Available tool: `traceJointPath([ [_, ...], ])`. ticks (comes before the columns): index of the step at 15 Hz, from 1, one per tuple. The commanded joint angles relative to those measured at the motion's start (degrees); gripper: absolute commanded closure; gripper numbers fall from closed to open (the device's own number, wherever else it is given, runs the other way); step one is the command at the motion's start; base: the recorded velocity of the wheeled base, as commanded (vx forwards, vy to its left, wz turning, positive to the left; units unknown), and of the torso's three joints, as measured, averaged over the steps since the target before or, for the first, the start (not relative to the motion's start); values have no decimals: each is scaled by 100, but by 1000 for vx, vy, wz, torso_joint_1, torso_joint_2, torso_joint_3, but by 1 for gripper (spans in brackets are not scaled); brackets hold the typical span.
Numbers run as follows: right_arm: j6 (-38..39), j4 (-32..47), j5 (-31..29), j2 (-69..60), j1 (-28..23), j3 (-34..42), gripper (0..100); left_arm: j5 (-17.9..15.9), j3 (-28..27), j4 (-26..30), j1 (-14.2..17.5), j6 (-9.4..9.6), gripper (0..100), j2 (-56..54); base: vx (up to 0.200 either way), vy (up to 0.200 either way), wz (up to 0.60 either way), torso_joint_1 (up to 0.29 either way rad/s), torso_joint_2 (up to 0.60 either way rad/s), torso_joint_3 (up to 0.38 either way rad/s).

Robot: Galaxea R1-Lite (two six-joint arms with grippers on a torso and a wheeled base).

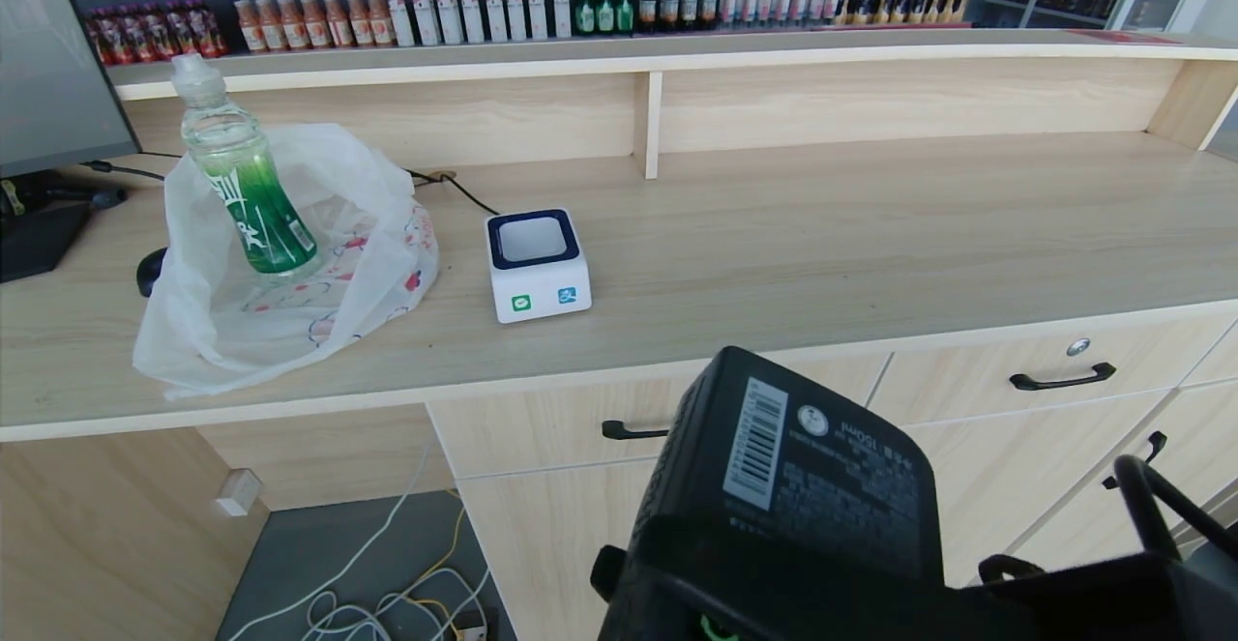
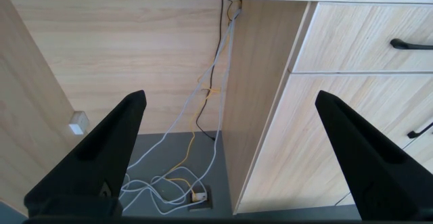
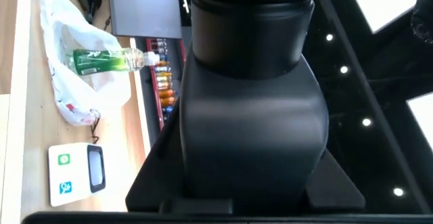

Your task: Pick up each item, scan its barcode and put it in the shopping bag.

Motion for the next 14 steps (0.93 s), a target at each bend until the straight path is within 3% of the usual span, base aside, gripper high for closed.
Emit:
traceJointPath([
  [1,279,-8,1,-89,-187,135,100,0,0,-2,0,0,0,-2,0,0,0,0,0,0],
  [2,560,-8,1,-133,-266,215,100,0,0,-2,0,0,0,-2,0,0,0,0,0,0],
  [6,2854,-8,-7,-212,-521,425,100,0,0,-2,0,0,0,-2,0,0,0,0,0,0],
  [9,5095,-8,1,-247,-582,751,100,0,0,-2,0,0,0,-2,0,0,0,0,0,0],
  [12,5561,45,63,-168,-978,628,100,0,0,-2,0,0,0,-2,0,0,0,0,0,0],
  [14,5825,80,450,-142,-987,636,100,0,0,-2,0,0,0,-2,0,0,0,0,0,0],
])
